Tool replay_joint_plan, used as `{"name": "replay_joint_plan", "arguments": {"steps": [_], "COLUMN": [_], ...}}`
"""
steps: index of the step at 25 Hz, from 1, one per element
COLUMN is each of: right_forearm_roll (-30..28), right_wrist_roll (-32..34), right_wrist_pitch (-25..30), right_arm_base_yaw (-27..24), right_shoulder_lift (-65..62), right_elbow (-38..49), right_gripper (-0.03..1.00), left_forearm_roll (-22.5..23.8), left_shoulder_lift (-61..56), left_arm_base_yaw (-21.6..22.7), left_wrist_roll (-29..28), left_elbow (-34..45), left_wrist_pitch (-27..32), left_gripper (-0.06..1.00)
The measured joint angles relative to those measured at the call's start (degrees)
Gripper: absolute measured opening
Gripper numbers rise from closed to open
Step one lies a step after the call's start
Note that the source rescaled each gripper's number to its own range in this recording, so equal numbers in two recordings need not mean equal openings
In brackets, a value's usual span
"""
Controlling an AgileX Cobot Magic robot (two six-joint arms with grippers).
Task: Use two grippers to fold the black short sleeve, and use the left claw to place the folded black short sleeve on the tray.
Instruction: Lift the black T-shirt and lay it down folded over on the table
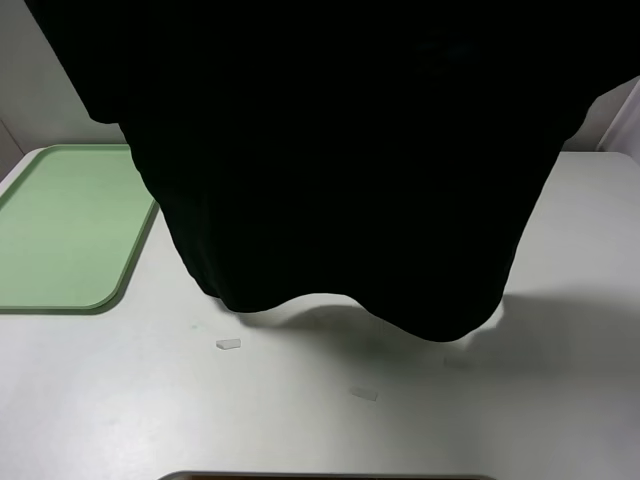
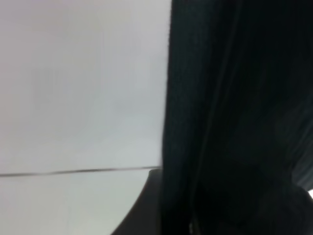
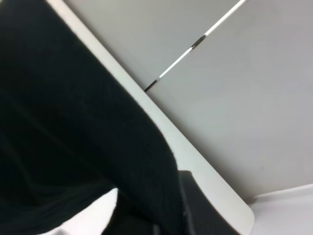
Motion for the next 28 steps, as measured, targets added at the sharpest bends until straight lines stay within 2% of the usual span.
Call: {"name": "replay_joint_plan", "arguments": {"steps": [5, 10, 13, 15, 17, 19, 24, 28], "right_forearm_roll": [0.0, -1.22, -3.71, -4.1, -3.2, -1.09, 2.3, 2.51], "right_wrist_roll": [0.25, 0.25, 0.25, 0.06, -0.49, -1.41, -3.7, -3.94], "right_wrist_pitch": [0.0, 0.1, 0.04, -1.2, -5.35, -11.47, -25.31, -36.15], "right_arm_base_yaw": [0.0, 0.0, -0.83, -3.16, -7.06, -11.1, -18.35, -20.71], "right_shoulder_lift": [-2.01, 0.69, 5.9, 10.84, 15.45, 19.7, 30.43, 36.24], "right_elbow": [0.11, 0.11, 0.11, 0.11, 0.11, 0.11, 0.15, 0.15], "right_gripper": [0.0, 0.0, 0.0, 0.0, 0.0, 0.0, 0.0, 0.0], "left_forearm_roll": [2.26, 5.15, 10.97, 15.6, 19.54, 21.17, 21.31, 21.5], "left_shoulder_lift": [-1.05, 0.23, 3.5, 6.88, 11.01, 14.83, 24.78, 31.67], "left_arm_base_yaw": [-4.25, -5.14, -5.14, -5.14, -4.07, -1.42, 7.31, 11.62], "left_wrist_roll": [-4.84, -7.87, -10.14, -11.48, -12.93, -13.96, -14.8, -15.04], "left_elbow": [-0.04, 0.17, 1.42, 2.31, 2.66, 2.66, 2.66, 2.66], "left_wrist_pitch": [1.15, 2.41, 2.34, 1.88, -0.09, -4.05, -17.69, -28.1], "left_gripper": [0.0, 0.0, 0.0, 0.0, 0.0, 0.0, 0.0, 0.0]}}
